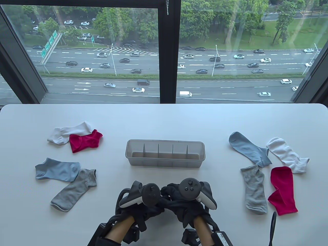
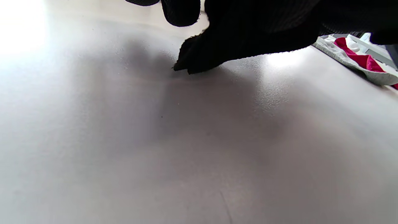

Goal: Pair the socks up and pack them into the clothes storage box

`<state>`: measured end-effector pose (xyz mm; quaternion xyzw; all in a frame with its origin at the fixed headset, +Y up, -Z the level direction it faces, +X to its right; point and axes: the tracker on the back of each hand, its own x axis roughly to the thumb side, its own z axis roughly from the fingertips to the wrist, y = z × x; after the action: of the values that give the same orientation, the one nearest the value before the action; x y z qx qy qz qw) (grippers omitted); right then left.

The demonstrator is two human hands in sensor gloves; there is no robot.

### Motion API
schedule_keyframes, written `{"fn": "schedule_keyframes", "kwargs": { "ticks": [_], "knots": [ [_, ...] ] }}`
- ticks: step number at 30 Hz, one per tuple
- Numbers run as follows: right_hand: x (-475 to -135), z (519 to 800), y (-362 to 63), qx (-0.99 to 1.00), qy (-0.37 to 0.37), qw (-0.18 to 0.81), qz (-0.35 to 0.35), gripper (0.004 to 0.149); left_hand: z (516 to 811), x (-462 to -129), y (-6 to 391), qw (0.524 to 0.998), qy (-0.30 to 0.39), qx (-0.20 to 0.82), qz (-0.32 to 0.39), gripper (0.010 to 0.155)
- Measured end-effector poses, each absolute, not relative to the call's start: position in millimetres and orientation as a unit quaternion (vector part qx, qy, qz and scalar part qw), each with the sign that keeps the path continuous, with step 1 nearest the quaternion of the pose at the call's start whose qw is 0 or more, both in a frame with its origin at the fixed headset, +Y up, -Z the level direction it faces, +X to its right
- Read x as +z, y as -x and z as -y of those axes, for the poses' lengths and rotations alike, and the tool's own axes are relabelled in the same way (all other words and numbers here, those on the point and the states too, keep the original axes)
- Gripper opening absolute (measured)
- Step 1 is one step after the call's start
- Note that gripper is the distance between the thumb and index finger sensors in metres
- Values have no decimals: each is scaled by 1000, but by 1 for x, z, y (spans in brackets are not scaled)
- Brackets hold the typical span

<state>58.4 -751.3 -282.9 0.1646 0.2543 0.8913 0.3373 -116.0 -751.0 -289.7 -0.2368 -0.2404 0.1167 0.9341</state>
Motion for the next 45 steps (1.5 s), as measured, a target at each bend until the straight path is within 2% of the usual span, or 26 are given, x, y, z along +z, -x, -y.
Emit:
{"fn": "schedule_keyframes", "kwargs": {
  "ticks": [3, 4, 7, 9, 11, 12, 16, 20, 22, 23, 26, 27, 29, 30, 33, 35, 38, 42, 43, 45],
  "knots": [
    [-285, 752, -59, 891, -153, 342, -257, 55, 749, -288, 118, 947, 193, 112, 230, 69],
    [-285, 754, -60, 890, -150, 346, -258, 54, 747, -288, 118, 950, 181, 106, 232, 70],
    [-285, 756, -63, 881, -142, 366, -264, 55, 740, -286, 116, 952, 138, 106, 252, 60],
    [-284, 756, -63, 883, -136, 368, -256, 58, 739, -285, 115, 953, 139, 95, 253, 56],
    [-284, 755, -62, 890, -149, 353, -248, 68, 741, -286, 115, 950, 153, 88, 257, 54],
    [-284, 754, -61, 893, -156, 342, -249, 69, 741, -287, 116, 948, 164, 98, 255, 55],
    [-285, 754, -60, 889, -151, 348, -257, 59, 745, -286, 114, 939, 204, 98, 259, 55],
    [-284, 754, -60, 889, -155, 348, -252, 56, 744, -288, 117, 944, 186, 106, 252, 57],
    [-284, 754, -60, 886, -149, 354, -258, 55, 741, -288, 120, 950, 176, 90, 243, 72],
    [-284, 755, -60, 887, -150, 353, -257, 55, 740, -288, 121, 953, 165, 93, 237, 74],
    [-285, 754, -61, 876, -138, 381, -261, 56, 731, -286, 121, 960, 101, 96, 243, 60],
    [-285, 753, -61, 877, -137, 382, -257, 58, 730, -286, 121, 960, 96, 92, 246, 57],
    [-284, 750, -62, 884, -145, 379, -230, 73, 729, -286, 120, 959, 108, 72, 253, 56],
    [-283, 748, -62, 890, -152, 369, -220, 74, 730, -286, 120, 957, 116, 77, 255, 56],
    [-284, 743, -64, 900, -151, 373, -166, 60, 734, -288, 119, 954, 141, 80, 252, 57],
    [-284, 744, -62, 895, -142, 395, -153, 56, 734, -289, 119, 956, 146, 91, 239, 58],
    [-284, 745, -61, 888, -147, 401, -169, 56, 735, -290, 121, 959, 146, 74, 234, 63],
    [-282, 744, -59, 882, -156, 411, -173, 60, 731, -291, 125, 958, 134, 93, 237, 47],
    [-281, 741, -59, 874, -161, 426, -170, 63, 732, -291, 127, 951, 149, 107, 248, 46],
    [-281, 737, -59, 870, -167, 433, -166, 59, 735, -291, 130, 944, 168, 144, 244, 47]
  ]
}}
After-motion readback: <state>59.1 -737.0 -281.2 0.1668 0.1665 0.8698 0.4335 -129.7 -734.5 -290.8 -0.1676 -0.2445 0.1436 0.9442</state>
